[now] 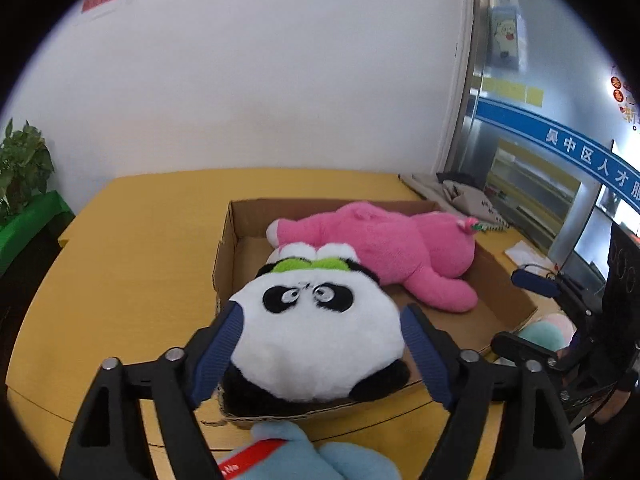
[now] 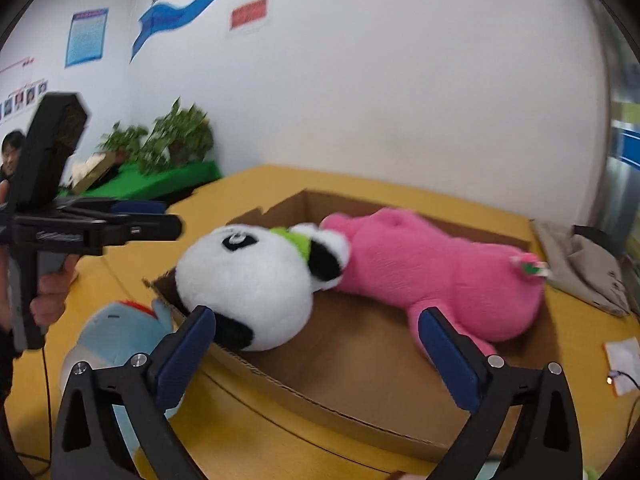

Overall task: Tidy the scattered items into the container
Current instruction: 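Lower the panda into the box beside the pink bear and open both grippers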

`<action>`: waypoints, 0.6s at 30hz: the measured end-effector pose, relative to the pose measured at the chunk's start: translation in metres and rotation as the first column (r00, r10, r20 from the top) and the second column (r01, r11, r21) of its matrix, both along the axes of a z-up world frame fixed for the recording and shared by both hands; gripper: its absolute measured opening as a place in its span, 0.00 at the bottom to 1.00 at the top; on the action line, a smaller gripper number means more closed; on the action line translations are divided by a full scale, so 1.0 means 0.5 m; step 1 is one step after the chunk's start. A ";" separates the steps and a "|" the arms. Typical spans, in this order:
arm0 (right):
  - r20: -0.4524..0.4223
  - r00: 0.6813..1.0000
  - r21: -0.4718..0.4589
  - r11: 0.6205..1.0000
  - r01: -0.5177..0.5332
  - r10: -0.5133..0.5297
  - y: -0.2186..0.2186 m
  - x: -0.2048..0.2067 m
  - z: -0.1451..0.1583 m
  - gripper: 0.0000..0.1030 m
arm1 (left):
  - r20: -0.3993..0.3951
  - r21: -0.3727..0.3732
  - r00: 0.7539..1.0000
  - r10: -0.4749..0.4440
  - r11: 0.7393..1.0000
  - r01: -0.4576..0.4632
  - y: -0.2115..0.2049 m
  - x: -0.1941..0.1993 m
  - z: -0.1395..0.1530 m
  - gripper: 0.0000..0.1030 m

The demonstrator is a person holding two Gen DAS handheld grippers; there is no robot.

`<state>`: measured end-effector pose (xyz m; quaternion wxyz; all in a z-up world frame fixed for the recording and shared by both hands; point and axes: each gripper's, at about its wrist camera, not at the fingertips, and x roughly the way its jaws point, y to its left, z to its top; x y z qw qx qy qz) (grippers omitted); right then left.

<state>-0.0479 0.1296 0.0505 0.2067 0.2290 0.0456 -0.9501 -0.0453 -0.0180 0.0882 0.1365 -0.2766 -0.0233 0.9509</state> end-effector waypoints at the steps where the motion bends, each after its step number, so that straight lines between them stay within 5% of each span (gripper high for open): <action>1: -0.009 0.999 -0.025 0.999 0.049 -0.049 0.014 0.002 -0.006 1.00 | -0.042 -0.006 0.999 0.006 1.000 -0.006 0.024 0.014 0.004 0.81; 6: 0.039 0.970 -0.007 0.971 0.241 -0.240 0.025 -0.039 -0.077 1.00 | -0.048 -0.061 0.998 0.038 0.997 -0.041 0.139 0.028 -0.007 0.81; 10: 0.025 0.942 0.026 0.942 0.334 -0.334 0.038 -0.048 -0.092 1.00 | 0.045 -0.029 0.998 0.049 0.998 -0.048 0.193 -0.023 -0.058 0.81; 14: 0.122 0.918 0.022 0.926 0.376 -0.376 0.077 -0.070 -0.131 1.00 | 0.105 -0.071 0.992 0.066 0.996 -0.059 0.208 -0.055 -0.116 0.81; 18: 0.087 0.907 0.056 0.911 0.409 -0.412 0.075 -0.073 -0.150 1.00 | 0.066 -0.109 0.996 0.060 0.993 -0.052 0.220 -0.049 -0.132 0.81</action>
